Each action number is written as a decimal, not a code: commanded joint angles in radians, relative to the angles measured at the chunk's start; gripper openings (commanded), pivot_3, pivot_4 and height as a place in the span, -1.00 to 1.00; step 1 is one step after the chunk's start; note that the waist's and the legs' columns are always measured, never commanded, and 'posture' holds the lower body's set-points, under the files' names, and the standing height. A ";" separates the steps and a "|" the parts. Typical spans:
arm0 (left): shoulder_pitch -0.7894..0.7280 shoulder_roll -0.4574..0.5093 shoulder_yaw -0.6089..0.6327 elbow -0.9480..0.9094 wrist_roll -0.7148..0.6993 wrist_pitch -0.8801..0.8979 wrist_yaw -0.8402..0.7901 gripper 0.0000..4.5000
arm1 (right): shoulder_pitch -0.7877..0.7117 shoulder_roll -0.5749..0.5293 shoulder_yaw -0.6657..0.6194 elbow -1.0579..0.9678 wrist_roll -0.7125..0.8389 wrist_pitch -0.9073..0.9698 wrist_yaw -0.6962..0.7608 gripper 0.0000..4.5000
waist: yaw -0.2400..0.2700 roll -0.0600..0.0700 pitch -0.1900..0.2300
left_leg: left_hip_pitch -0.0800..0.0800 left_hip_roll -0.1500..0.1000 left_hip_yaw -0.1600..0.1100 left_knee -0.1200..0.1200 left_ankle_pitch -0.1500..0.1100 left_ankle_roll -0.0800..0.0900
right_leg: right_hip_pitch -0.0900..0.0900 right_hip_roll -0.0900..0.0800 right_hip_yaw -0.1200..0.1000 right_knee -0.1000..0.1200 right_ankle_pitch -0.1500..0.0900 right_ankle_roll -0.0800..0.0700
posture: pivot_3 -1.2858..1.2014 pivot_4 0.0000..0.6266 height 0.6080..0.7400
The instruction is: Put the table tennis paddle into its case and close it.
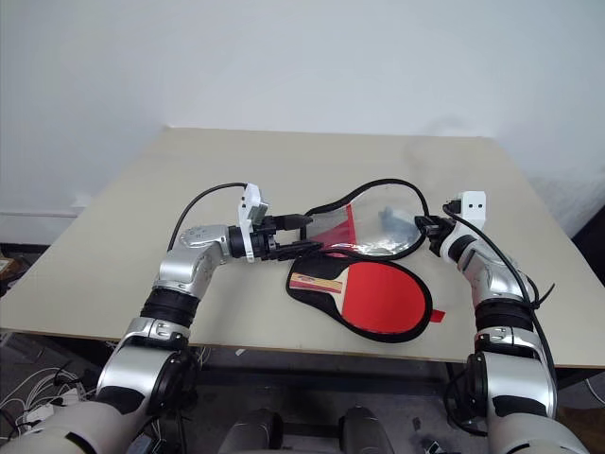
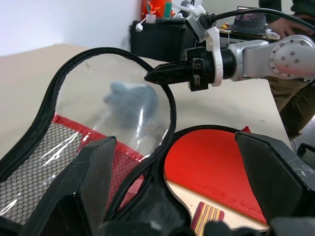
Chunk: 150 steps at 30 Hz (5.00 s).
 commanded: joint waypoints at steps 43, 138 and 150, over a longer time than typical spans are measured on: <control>-0.030 0.040 0.020 -0.107 -0.130 0.050 0.046 0.83 | 0.343 -0.130 -0.063 -0.518 0.183 -0.030 0.425 -1.00 | -0.002 0.001 0.000 | 0.000 0.000 0.000 0.002 -0.002 -0.003 | 0.000 0.000 0.000 0.000 0.000 0.000 | 0.03 -1.00 1.00; 0.006 0.017 -0.066 -0.133 -0.118 0.035 0.032 0.83 | 0.363 -0.444 0.124 -0.311 -0.114 -0.255 0.603 -0.18 | 0.005 -0.001 0.001 | 0.000 0.000 0.001 0.009 -0.002 -0.003 | 0.002 -0.001 0.000 0.000 0.000 0.000 | 0.03 -1.00 1.00; 0.003 0.041 -0.157 -0.011 0.017 -0.158 -0.001 0.83 | 0.291 -0.300 0.049 -0.360 -0.020 -0.120 0.414 -0.18 | 0.006 0.000 0.001 | -0.001 -0.001 0.000 0.008 -0.002 -0.003 | 0.002 -0.001 0.000 0.000 0.000 0.000 | 0.03 -1.00 1.00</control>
